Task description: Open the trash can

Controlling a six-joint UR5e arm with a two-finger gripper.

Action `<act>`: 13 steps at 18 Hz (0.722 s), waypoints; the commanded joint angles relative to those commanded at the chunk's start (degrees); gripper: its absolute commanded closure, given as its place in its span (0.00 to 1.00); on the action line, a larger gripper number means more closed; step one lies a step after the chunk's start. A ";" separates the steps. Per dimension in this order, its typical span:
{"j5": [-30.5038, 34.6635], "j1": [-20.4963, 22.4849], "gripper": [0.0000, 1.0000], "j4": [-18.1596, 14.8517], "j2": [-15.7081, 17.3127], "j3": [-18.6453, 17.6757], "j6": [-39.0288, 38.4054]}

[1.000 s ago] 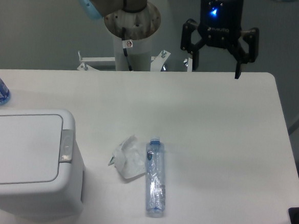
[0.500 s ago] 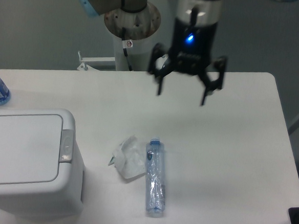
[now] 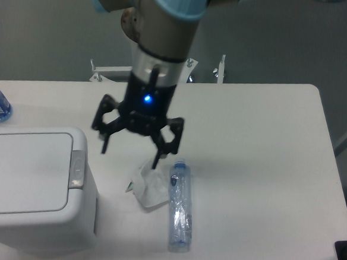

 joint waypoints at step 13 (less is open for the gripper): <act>0.26 -0.80 0.00 0.53 -1.41 0.00 0.70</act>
